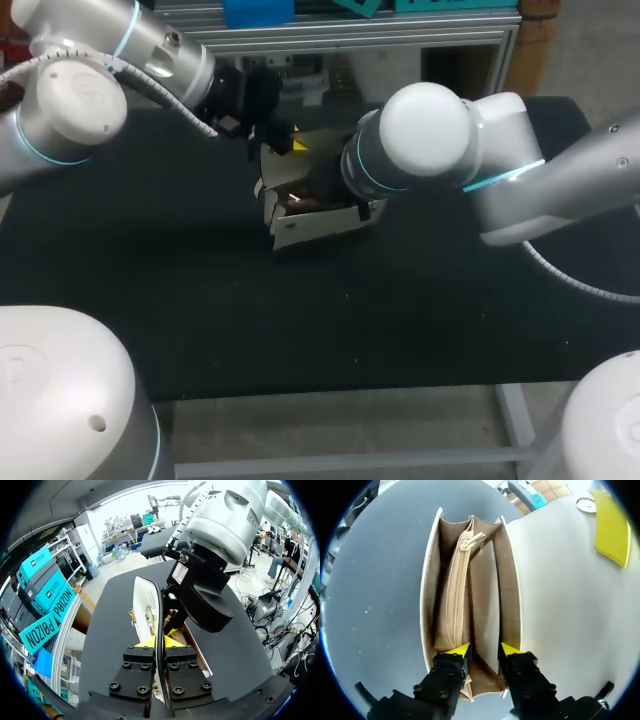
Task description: Pick up the bag, open it, inspect its contents, close it, and place it on the opposite side
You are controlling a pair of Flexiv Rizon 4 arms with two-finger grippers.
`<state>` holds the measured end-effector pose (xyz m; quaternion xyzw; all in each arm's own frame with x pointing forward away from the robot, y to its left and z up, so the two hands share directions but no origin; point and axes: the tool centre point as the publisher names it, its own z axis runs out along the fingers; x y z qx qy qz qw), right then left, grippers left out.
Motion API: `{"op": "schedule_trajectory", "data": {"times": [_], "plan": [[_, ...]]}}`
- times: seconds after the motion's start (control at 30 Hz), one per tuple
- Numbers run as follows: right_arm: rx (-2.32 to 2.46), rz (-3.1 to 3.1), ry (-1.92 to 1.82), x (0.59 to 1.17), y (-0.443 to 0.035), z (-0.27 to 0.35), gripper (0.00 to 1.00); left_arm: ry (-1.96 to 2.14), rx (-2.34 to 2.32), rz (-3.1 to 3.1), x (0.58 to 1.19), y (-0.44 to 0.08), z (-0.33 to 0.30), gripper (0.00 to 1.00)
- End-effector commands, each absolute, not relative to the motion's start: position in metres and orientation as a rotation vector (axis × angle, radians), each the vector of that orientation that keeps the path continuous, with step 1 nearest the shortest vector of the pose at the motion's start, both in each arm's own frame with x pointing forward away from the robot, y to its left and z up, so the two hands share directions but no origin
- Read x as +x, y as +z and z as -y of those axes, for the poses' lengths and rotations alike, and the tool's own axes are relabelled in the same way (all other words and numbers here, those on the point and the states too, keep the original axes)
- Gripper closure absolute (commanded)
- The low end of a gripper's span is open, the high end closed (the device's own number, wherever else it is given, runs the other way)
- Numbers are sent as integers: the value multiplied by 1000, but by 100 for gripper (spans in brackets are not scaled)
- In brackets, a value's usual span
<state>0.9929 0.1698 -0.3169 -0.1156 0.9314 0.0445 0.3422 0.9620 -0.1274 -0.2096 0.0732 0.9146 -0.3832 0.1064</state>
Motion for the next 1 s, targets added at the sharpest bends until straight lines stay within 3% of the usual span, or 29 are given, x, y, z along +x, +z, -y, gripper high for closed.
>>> {"op": "schedule_trajectory", "data": {"times": [0.03, 0.77, 1.0], "plan": [[-294, -2368, 122, 983, -308, -167, 100, -1129, 215, -2698, 961, -208, 128, 100], [-287, -2109, 127, 907, -221, -158, 100, -1238, 36, -2815, 938, -190, 130, 100], [-270, -2070, 98, 876, -221, -148, 100, -1280, -4, -2895, 962, -220, 137, 100]]}}
